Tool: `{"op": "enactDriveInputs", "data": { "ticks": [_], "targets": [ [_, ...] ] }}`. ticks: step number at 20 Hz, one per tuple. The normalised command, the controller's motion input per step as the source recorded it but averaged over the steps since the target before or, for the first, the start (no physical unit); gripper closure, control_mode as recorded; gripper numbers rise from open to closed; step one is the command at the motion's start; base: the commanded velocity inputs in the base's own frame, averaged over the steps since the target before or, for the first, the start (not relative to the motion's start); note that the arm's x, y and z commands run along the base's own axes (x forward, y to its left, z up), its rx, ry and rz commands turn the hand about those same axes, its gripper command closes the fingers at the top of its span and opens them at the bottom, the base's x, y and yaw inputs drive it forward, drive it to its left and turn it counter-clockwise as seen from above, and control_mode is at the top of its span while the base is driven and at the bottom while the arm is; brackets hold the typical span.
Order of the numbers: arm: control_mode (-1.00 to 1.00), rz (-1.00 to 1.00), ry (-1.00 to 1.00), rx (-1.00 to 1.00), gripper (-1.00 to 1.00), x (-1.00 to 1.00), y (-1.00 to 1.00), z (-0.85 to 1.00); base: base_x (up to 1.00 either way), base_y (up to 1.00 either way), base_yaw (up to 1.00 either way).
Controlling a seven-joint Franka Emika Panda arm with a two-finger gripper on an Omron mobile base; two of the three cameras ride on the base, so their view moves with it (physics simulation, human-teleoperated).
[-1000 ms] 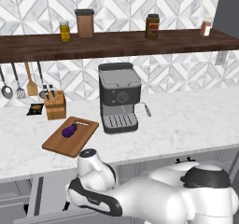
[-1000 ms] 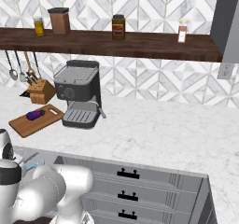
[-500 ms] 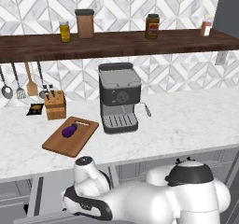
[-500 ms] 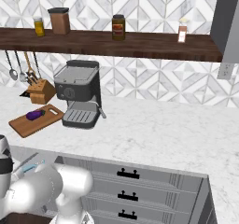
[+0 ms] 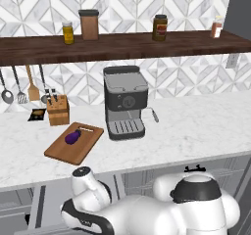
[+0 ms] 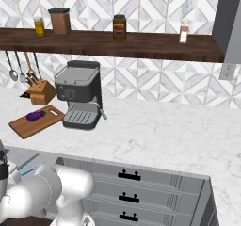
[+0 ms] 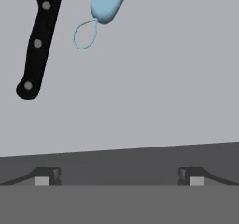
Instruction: Place the appropriate cutting tool for cutting the eggplant skin on the cutting board.
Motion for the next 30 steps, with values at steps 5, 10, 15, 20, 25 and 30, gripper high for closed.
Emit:
{"op": "enactDriveInputs", "data": {
  "ticks": [5, 10, 15, 20, 25, 30],
  "targets": [
    [-1.00, 0.00, 0.00, -0.04, -1.00, -0.10, 0.06, -0.06, 0.00, 0.00, 0.00],
    [-1.00, 0.00, 0.00, -0.04, -1.00, -0.16, 0.03, -0.07, 0.00, 0.00, 0.00],
    [-1.00, 0.00, 0.00, -0.04, -1.00, -0.17, 0.08, -0.02, 0.00, 0.00, 0.00],
    [-1.00, 0.00, 0.00, -0.05, -1.00, -0.19, 0.00, 0.00, 0.00, 0.00, 0.00],
    [-1.00, 0.00, 0.01, -0.05, -1.00, -0.07, 0.00, 0.00, 0.00, 0.00, 0.00],
    [-1.00, -0.01, 0.03, -0.04, -1.00, 0.41, -0.02, 0.00, 0.00, 0.00, 0.00]
  ]
}}
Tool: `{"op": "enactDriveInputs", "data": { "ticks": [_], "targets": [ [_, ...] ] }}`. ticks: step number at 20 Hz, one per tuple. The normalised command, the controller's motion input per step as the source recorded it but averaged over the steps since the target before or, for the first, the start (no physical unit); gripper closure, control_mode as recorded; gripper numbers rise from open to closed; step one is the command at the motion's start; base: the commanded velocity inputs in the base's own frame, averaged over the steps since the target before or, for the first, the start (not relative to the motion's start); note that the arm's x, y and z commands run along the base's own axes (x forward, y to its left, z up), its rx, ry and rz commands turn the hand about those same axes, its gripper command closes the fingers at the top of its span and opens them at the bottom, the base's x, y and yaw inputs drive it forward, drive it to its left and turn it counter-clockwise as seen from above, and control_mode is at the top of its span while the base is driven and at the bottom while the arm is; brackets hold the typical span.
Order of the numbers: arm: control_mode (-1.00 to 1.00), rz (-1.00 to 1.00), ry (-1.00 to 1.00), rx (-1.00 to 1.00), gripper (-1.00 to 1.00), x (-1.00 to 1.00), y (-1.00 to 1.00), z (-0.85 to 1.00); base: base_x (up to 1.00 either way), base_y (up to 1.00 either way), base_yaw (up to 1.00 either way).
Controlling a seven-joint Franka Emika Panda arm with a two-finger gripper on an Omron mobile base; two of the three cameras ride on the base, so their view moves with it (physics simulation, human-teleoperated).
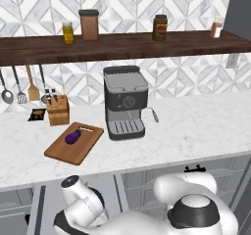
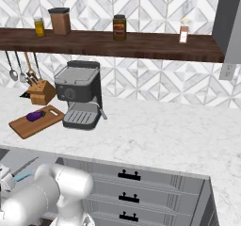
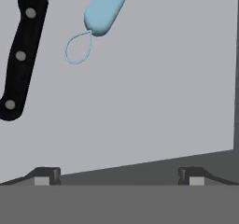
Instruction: Place the appropriate cutting tool for cutting the eggplant skin on the cutting board.
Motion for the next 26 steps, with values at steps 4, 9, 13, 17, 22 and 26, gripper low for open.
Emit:
{"op": "enactDriveInputs", "data": {
  "ticks": [4, 9, 13, 17, 22, 26],
  "targets": [
    [-1.00, -0.07, 0.01, -0.01, -1.00, 0.64, -0.04, 0.00, 0.00, 0.00, 0.00],
    [-1.00, -0.13, 0.00, 0.00, -1.00, 0.47, 0.00, 0.00, 0.00, 0.00, 0.00],
    [-1.00, -0.12, 0.00, 0.00, -1.00, 0.24, -0.04, 0.00, 0.00, 0.00, 0.00],
    [-1.00, -0.11, -0.04, 0.00, -1.00, 0.21, -0.07, -0.02, 0.00, 0.00, 0.00],
    [-1.00, -0.05, -0.08, 0.00, -1.00, 0.16, -0.03, -0.20, 0.00, 0.00, 0.00],
    [-1.00, -0.02, -0.04, 0.00, -1.00, 0.22, 0.00, -0.25, 0.00, 0.00, 0.00]
  ]
}}
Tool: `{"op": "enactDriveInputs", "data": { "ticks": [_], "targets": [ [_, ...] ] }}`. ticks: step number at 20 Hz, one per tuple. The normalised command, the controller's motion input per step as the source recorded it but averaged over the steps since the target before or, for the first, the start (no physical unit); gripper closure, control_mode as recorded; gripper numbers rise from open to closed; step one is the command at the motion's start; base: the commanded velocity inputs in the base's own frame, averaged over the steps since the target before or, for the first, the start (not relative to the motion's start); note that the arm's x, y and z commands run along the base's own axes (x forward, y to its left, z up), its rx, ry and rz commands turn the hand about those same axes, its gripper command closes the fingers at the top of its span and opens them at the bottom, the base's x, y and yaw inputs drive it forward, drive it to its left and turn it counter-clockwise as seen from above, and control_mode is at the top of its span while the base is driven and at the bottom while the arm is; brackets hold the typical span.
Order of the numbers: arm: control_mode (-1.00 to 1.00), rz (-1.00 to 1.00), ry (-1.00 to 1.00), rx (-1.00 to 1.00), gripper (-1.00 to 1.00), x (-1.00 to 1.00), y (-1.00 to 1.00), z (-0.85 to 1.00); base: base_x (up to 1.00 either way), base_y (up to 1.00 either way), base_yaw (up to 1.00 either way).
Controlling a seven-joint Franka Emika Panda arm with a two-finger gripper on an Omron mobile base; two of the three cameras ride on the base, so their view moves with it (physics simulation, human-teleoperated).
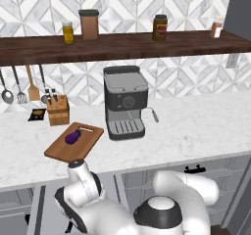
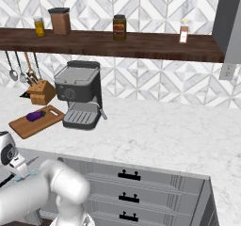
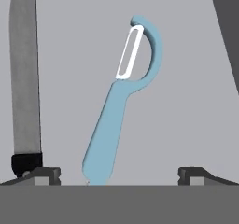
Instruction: Place the appropriate cutting tool for cutting the eggplant skin on the cutting board.
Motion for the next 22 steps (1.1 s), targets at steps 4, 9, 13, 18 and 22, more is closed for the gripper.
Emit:
{"op": "enactDriveInputs", "data": {
  "ticks": [4, 9, 13, 18, 22],
  "targets": [
    [-1.00, -0.01, 0.00, 0.00, -1.00, 0.19, 0.00, -0.15, 0.00, 0.00, 0.00],
    [-1.00, 0.00, 0.00, 0.00, -1.00, 0.09, 0.00, -0.14, 0.00, 0.00, 0.00],
    [-1.00, 0.00, 0.00, 0.00, -1.00, 0.09, 0.01, -0.27, 0.00, 0.00, 0.00],
    [-1.00, 0.00, 0.00, 0.00, -1.00, 0.02, 0.01, -0.21, 0.00, 0.00, 0.00],
    [-1.00, 0.00, 0.00, 0.00, -1.00, 0.01, 0.00, -0.17, 0.00, 0.00, 0.00]
  ]
}}
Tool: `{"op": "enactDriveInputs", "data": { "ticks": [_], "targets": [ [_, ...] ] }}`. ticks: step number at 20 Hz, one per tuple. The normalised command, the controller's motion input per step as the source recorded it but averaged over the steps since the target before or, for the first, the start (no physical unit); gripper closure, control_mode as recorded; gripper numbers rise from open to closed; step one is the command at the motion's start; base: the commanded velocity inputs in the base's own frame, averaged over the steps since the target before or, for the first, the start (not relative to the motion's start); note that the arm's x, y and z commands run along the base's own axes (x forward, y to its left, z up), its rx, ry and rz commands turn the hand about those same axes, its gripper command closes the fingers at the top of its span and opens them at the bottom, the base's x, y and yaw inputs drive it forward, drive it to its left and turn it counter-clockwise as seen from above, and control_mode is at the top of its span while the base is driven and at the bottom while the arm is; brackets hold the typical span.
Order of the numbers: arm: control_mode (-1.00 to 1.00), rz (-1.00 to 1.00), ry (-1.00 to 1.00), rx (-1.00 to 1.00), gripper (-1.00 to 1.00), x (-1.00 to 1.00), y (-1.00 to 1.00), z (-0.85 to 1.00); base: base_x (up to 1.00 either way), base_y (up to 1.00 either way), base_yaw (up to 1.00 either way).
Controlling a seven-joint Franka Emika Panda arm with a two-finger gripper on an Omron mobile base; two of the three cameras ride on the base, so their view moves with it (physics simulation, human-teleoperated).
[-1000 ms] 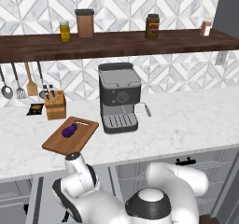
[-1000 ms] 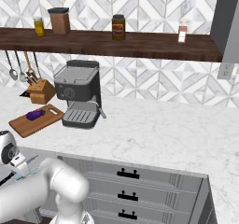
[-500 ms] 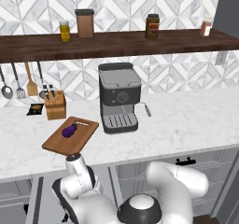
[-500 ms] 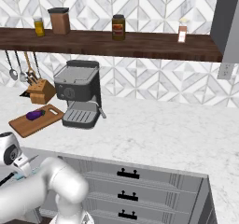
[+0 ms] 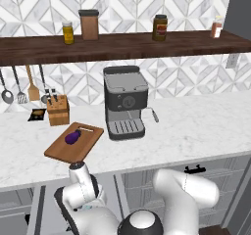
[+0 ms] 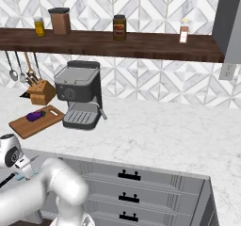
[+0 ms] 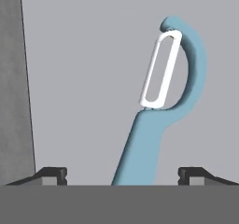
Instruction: Place the appropriate cutting tool for cutting the eggplant skin on the cutting board.
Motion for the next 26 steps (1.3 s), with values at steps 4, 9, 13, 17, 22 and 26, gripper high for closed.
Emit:
{"op": "enactDriveInputs", "data": {
  "ticks": [4, 9, 13, 17, 22, 26],
  "targets": [
    [-1.00, -0.01, 0.00, 0.00, 1.00, -0.29, 0.01, -0.38, 0.00, 0.00, 0.00],
    [-1.00, -0.04, 0.00, 0.00, 1.00, -0.36, 0.00, -0.48, 0.00, 0.00, 0.00],
    [-1.00, -0.03, 0.00, 0.00, 1.00, -0.15, 0.00, -0.38, 0.00, 0.00, 0.00],
    [-1.00, -0.02, 0.00, 0.00, 1.00, -0.02, 0.00, -0.01, 0.00, 0.00, 0.00],
    [-1.00, -0.01, 0.00, 0.00, 1.00, -0.29, 0.00, 0.40, 0.00, 0.00, 0.00],
    [-1.00, -0.01, 0.00, 0.00, 1.00, -0.33, 0.00, 0.51, 0.00, 0.00, 0.00]
  ]
}}
